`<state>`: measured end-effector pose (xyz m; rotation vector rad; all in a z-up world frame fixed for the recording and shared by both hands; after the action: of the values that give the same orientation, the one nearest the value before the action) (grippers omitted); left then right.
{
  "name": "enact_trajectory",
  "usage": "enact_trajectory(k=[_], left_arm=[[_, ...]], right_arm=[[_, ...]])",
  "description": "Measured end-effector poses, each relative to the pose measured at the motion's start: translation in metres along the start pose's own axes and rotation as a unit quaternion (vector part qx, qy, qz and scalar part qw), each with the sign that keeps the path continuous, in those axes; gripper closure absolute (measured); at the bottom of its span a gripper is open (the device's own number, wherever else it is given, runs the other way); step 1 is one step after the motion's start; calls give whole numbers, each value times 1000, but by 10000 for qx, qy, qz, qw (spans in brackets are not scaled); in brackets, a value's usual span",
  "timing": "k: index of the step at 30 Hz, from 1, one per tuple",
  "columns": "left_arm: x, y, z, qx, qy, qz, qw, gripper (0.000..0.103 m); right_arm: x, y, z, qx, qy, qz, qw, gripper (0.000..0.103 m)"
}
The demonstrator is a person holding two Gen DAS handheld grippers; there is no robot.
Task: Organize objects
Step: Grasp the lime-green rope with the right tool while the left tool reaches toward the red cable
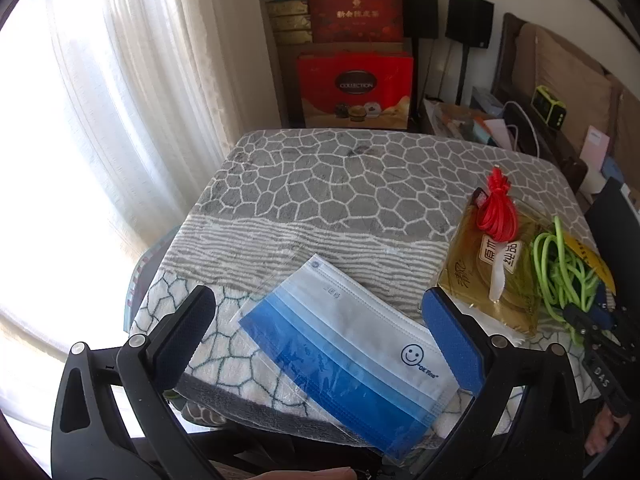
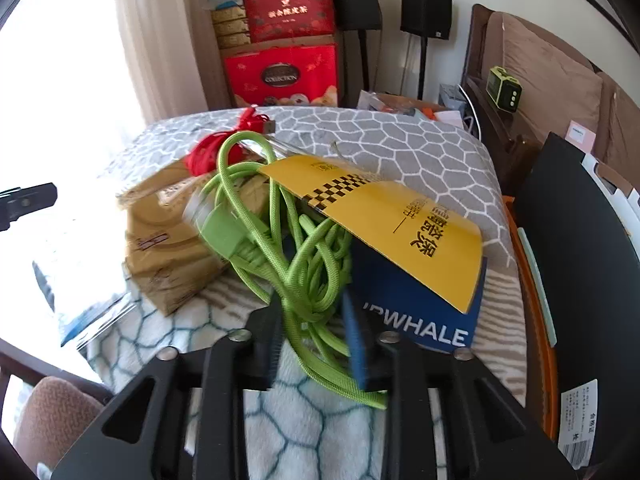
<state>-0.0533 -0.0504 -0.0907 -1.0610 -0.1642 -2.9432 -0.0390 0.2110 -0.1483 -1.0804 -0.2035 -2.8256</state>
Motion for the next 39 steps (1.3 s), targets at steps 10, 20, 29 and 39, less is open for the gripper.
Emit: enact_trajectory(k=[10,20,29,39], left_arm=[[3,-12,7,-81,-81,-115,9999,0],[34,-53,8,-1450,-132,-432,9884,0],[58,-131,-46,-2072,136,-1225,9705,15],[54,-151,-81,-1930,384,-1218,9728,65]], right_arm=[[-13,-10,45,318,-31,-230,9992,87],[-31,-17,43,315,183,-520,9980,82],[-26,-12,50,266,121,-515,9982,44],[-21,-38,73,299,27,-925,9953,28]])
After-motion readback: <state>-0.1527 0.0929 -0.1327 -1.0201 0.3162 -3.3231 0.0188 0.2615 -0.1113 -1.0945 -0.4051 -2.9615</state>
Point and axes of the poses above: each gripper's, at about its wrist camera, not at the fingertips, and z roughly against the way its jaws point, y to its left, x to its top, the point moved 5 cm from there along -z, roughly the way its jaws point, and after that the axes turned 2 degrees about -z, right-handed, at the moved point
